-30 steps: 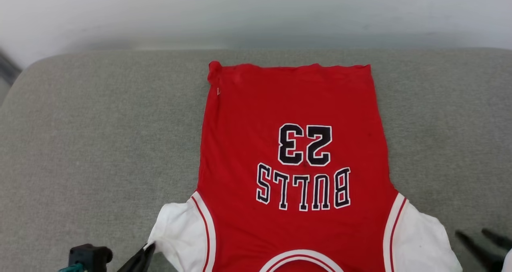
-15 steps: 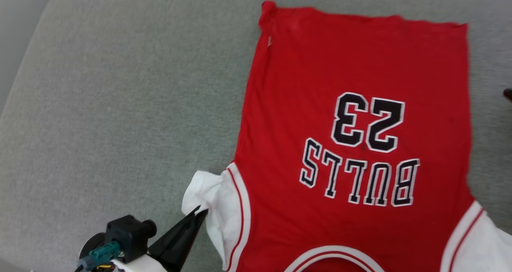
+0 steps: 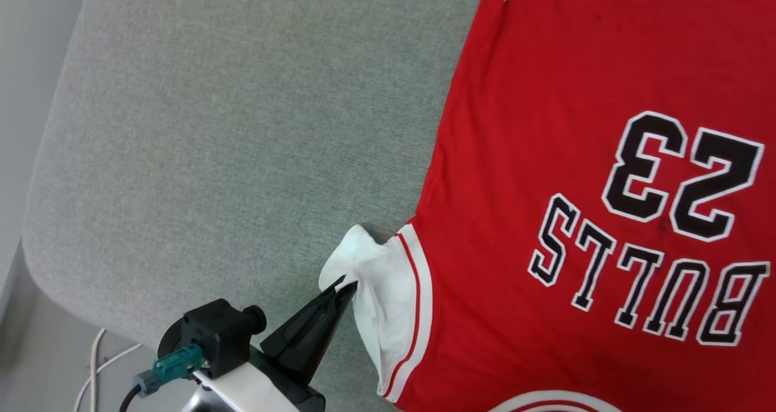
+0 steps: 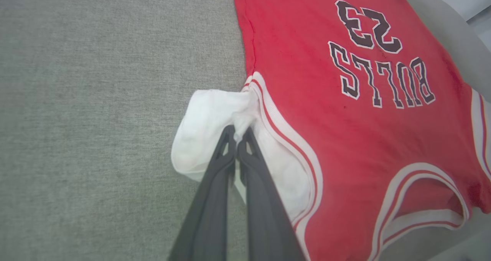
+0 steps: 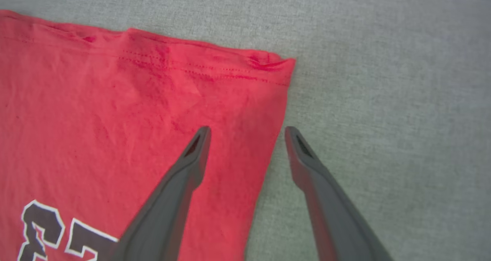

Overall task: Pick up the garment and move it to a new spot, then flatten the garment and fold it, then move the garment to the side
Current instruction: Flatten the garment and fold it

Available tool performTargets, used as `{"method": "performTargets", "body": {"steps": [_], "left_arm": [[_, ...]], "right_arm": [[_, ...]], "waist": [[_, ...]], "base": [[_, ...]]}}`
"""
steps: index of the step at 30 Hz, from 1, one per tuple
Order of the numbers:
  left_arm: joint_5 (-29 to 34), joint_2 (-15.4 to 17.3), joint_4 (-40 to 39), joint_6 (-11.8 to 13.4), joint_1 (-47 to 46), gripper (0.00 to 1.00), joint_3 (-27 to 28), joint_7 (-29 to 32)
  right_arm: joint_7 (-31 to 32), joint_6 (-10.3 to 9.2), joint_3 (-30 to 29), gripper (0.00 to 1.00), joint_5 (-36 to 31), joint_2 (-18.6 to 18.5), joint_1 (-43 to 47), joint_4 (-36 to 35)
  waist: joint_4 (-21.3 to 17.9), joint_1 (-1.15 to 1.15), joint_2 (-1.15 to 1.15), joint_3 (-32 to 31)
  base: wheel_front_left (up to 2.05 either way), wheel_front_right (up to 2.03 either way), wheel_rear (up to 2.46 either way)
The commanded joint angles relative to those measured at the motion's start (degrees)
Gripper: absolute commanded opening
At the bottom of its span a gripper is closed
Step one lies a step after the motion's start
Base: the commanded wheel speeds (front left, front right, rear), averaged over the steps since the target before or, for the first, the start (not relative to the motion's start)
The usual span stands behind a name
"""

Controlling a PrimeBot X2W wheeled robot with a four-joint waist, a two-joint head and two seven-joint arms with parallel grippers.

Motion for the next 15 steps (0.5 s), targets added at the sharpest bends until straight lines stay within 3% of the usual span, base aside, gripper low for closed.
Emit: {"method": "performTargets", "body": {"steps": [1, 10, 11, 12, 13, 15], "left_arm": [[0.2, -0.3, 0.1, -0.3, -1.2, 0.00, -0.1, -0.3], [0.3, -1.9, 1.3, -0.3, -2.2, 0.00, -0.7, -1.3], [0.2, -2.0, 1.4, -0.3, -2.3, 0.00, -0.7, -1.3], [0.2, -2.0, 1.5, -0.2, -2.4, 0.00, -0.8, -1.3], [0.2, -2.0, 1.6, -0.2, -2.5, 0.00, -0.7, -1.3], [0.3, -1.9, 1.7, -0.1, -2.8, 0.00, -0.6, -1.2]], "right_arm": [[0.1, 0.00, 0.0, 1.00, -0.7, -0.3, -1.1, 0.8], [-3.8, 0.00, 1.6, 1.00, -2.7, 0.9, 0.2, 5.8], [-3.8, 0.00, 1.7, 0.87, -2.7, 1.0, 0.5, 6.3], [-3.8, -0.01, 1.8, 0.37, -2.7, 1.1, 0.9, 6.8], [-3.8, -0.01, 2.0, 0.00, -2.6, 1.1, 1.3, 7.0], [-4.1, -0.01, 2.0, 0.00, -2.4, 1.4, 1.9, 7.6]], "waist": [[2.1, -0.02, 0.00, 2.1], [2.8, -0.02, 0.00, 3.4], [2.7, -0.02, 0.00, 3.4], [2.6, -0.02, 0.00, 3.3], [2.5, -0.02, 0.00, 3.3], [2.2, -0.02, 0.00, 2.8]], "base": [[0.00, 0.00, 0.00], [0.00, 0.00, 0.00], [0.00, 0.00, 0.00], [0.00, 0.00, 0.00], [0.00, 0.00, 0.00], [0.00, 0.00, 0.00]]}}
